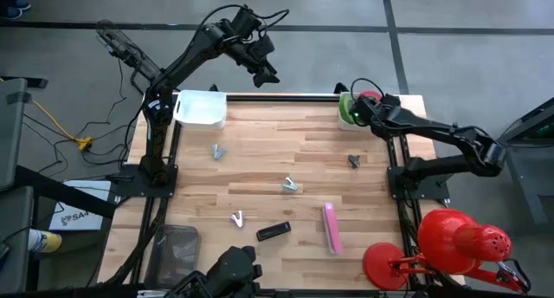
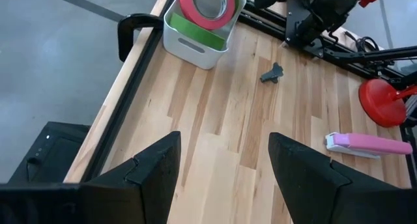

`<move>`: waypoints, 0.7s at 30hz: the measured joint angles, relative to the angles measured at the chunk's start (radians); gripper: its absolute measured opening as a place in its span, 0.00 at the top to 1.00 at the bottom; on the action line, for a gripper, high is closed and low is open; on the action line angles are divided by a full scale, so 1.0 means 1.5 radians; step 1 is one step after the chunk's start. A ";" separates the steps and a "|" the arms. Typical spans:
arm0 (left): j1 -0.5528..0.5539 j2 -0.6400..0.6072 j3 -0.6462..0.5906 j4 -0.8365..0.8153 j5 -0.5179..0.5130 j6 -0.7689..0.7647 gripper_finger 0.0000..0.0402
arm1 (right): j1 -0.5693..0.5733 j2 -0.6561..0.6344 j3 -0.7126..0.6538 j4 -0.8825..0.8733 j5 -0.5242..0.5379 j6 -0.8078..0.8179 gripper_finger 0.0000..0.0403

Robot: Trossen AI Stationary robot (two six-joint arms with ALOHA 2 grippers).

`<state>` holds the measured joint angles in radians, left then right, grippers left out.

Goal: Pick and place Stapler, Stapler remover, tape
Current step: Put the black staple remover into the left white bin

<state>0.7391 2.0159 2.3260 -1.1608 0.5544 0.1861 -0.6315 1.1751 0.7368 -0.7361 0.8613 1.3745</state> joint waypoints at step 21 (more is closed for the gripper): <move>0.000 0.000 0.000 -0.001 -0.017 -0.013 0.43 | 0.009 -0.094 0.000 0.175 -0.264 -0.540 0.46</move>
<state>0.7391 2.0159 2.3260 -1.1622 0.5286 0.1661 -0.6186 1.0336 0.7372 -0.4733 0.4655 0.5642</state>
